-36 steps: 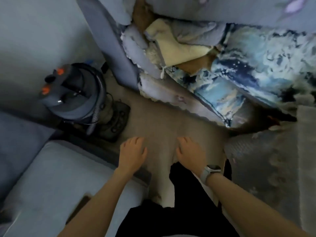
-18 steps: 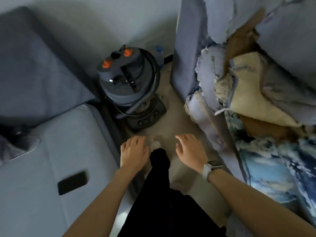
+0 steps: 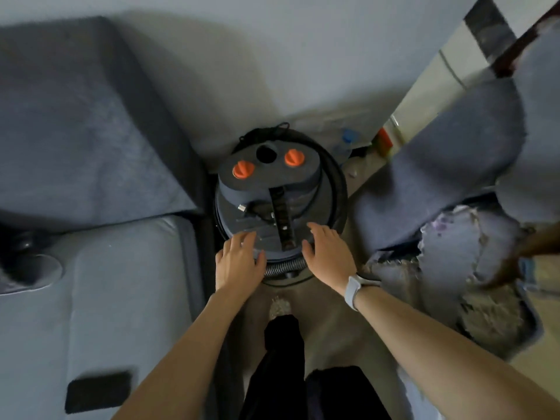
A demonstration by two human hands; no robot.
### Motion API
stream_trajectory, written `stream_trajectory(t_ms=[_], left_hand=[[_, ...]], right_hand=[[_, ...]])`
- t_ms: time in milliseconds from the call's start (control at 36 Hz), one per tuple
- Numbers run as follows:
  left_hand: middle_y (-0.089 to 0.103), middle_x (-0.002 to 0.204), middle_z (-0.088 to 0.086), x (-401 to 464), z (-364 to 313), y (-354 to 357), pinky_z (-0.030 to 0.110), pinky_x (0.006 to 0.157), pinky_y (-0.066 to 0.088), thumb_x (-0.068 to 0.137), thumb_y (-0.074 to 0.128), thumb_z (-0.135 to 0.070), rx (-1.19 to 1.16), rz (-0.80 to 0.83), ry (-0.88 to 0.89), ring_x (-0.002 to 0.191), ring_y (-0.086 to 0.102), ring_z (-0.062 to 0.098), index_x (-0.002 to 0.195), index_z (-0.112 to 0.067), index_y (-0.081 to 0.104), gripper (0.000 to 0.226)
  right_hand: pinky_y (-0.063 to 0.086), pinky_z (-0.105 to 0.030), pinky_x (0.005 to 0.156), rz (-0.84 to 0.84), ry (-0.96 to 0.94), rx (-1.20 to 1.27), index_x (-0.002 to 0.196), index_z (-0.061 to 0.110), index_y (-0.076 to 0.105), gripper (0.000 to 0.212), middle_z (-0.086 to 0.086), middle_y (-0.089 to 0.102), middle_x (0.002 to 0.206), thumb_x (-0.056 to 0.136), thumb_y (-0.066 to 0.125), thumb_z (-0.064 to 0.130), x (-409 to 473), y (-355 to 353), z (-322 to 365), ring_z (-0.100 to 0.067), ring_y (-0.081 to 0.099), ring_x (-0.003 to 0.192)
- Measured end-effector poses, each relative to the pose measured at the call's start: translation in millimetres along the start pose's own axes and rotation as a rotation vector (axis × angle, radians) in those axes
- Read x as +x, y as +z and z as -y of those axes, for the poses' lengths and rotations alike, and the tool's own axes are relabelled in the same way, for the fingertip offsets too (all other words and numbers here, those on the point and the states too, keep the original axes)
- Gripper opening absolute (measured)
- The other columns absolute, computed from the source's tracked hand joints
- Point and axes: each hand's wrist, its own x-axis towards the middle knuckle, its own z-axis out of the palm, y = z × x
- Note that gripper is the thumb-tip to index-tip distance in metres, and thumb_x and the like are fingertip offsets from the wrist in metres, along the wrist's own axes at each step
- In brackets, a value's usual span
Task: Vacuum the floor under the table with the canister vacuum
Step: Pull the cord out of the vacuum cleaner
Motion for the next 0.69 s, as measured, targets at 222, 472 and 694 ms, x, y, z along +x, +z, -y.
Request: stream_trajectory(t_ms=[222,472,694], left_hand=[[0.039,0.143,0.003,44.4,12.4,30.4,0.042,0.104,0.036,0.096,0.048,-0.033,-0.117,0.003,-0.135,0.132,0.035,0.024,0.141,-0.017,0.039,0.048],[0.035,0.147,0.004,39.1,8.5,75.8,0.042,0.101,0.037,0.096,0.047,-0.034,-0.194,-0.029,-0.325,0.135,0.032,0.026,0.144,-0.016,0.035,0.053],[-0.013,0.159,-0.004,33.4,-4.9,129.4,0.041,0.116,0.023,0.099,0.038,-0.043,-0.152,-0.022,-0.355,0.147,-0.009,0.018,0.152,-0.028,0.002,0.066]], right_hand=[[0.042,-0.038,0.099,0.092,0.054,0.108,0.146,0.004,0.027,0.062,-0.014,0.043,0.141,0.098,0.045,0.038,93.3,24.2,15.2,-0.027,0.043,0.129],[0.047,-0.041,0.078,0.116,0.131,0.198,0.132,-0.001,0.028,0.056,-0.021,0.055,0.124,0.096,0.051,0.036,126.0,59.6,24.3,-0.039,0.059,0.107],[0.037,-0.025,0.095,0.036,-0.014,0.373,0.140,-0.006,0.019,0.061,-0.025,0.039,0.140,0.096,0.052,0.022,126.7,81.1,10.6,-0.033,0.046,0.126]])
